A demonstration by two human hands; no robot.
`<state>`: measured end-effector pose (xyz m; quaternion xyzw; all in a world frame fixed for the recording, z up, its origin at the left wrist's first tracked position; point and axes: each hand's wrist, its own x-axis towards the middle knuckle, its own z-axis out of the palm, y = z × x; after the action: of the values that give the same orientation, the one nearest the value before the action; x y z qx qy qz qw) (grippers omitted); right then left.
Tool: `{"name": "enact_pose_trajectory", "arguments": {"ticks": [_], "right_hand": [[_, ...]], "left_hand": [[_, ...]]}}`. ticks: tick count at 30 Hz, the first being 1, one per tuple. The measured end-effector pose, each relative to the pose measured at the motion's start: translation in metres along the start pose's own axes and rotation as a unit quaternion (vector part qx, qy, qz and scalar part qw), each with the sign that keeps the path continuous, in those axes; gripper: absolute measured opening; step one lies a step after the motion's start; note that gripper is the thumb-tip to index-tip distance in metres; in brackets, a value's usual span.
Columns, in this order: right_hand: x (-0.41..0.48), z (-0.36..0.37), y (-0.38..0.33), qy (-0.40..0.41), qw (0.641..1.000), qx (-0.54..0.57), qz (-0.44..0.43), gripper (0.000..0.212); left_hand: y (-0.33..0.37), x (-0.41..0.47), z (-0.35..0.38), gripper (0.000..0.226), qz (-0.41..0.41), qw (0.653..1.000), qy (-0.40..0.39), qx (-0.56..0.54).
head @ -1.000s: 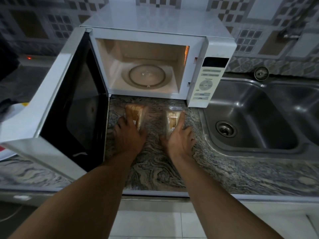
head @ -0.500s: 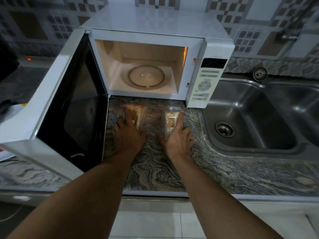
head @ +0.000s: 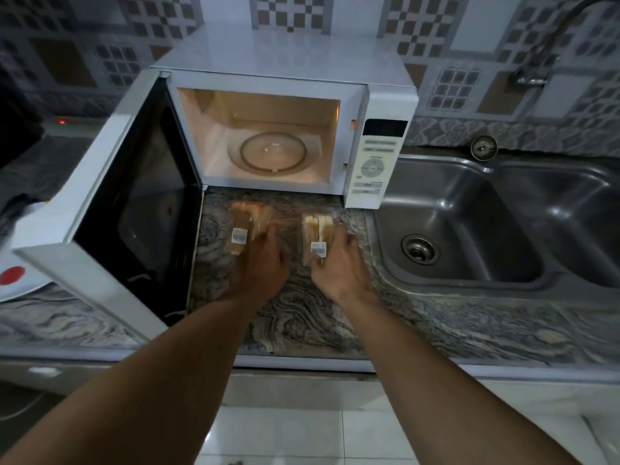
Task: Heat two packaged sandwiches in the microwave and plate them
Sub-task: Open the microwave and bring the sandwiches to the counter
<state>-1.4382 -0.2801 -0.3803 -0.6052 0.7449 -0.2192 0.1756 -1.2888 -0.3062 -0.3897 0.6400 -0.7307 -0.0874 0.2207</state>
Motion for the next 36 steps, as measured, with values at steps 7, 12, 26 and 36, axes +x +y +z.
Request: {"name": "enact_pose_trajectory", "arguments": {"ticks": [7,12,26,36], "right_hand": [[-0.024,0.0,0.016,-0.062,0.989,-0.074,-0.108,0.025],[-0.023,0.005,0.02,-0.045,0.989,-0.093,-0.104,0.027],[-0.024,-0.001,0.015,-0.043,0.984,-0.149,-0.093,0.033],[-0.025,-0.003,0.012,-0.042,0.979,-0.175,-0.091,0.046]], "left_hand": [[0.021,-0.003,0.008,0.022,-0.267,0.893,-0.186,-0.31],[0.029,-0.004,0.013,0.029,-0.349,0.837,-0.171,-0.386],[0.032,-0.022,0.007,0.028,-0.37,0.748,-0.182,-0.52],[0.029,-0.019,0.007,0.032,-0.357,0.756,-0.175,-0.52]]}}
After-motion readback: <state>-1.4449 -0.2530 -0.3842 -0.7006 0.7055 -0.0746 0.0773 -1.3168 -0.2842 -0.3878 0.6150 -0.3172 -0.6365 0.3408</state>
